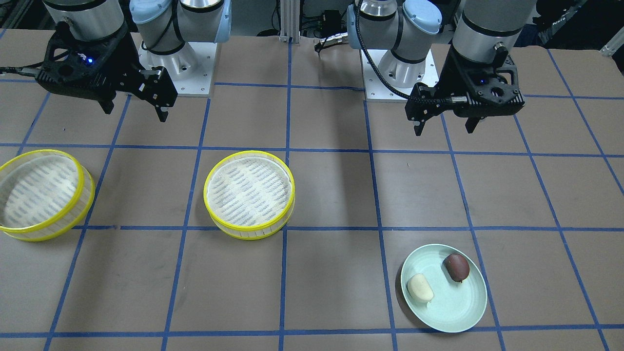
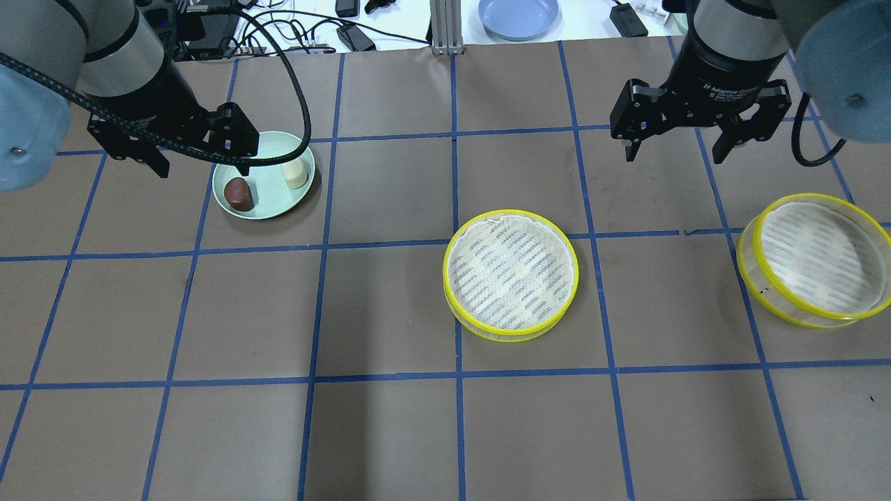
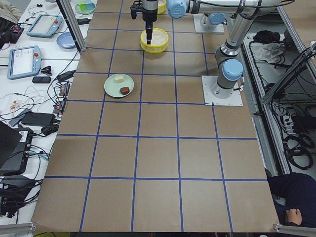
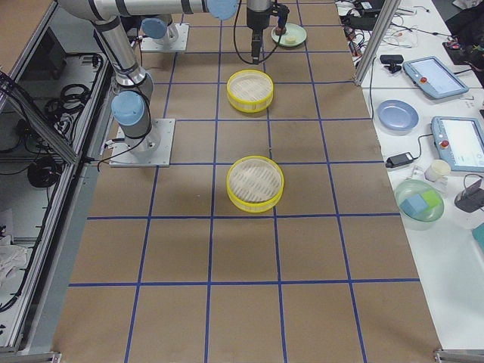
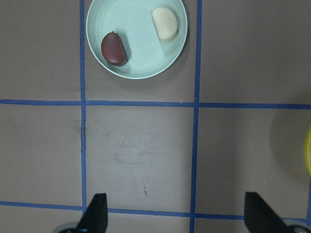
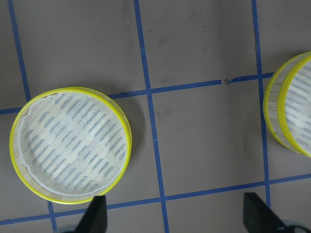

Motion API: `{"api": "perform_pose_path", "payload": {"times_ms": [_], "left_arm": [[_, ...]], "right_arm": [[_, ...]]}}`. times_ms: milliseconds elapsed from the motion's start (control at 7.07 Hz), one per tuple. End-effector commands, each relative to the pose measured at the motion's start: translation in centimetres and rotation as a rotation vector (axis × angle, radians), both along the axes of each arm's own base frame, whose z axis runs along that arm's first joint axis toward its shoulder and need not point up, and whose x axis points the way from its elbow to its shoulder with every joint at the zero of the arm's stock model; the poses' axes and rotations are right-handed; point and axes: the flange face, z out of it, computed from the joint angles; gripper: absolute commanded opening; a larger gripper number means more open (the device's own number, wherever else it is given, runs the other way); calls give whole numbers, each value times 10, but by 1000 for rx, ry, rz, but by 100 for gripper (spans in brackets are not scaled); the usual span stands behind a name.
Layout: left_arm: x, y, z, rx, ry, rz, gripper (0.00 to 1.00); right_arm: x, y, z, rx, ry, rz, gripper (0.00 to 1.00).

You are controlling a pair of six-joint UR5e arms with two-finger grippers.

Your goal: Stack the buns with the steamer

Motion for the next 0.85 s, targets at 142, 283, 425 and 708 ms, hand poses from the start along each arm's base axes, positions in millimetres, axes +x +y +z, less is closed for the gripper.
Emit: {"api": "perform_pose_path", "payload": {"times_ms": [142, 283, 425, 708], "left_arm": [[2, -1, -3, 14, -6, -50, 100], [2, -7, -8, 16, 0, -77, 100], [7, -8, -9, 17, -4, -71, 100], [40, -21, -21, 47, 11, -70, 100]], "right_arm": [[-3, -4, -9, 21, -9, -4, 100], [-4, -7, -11, 22, -7, 5, 100], [-7, -8, -10, 17, 1, 1, 100], [-29, -16, -12, 23, 4, 19, 100]]}}
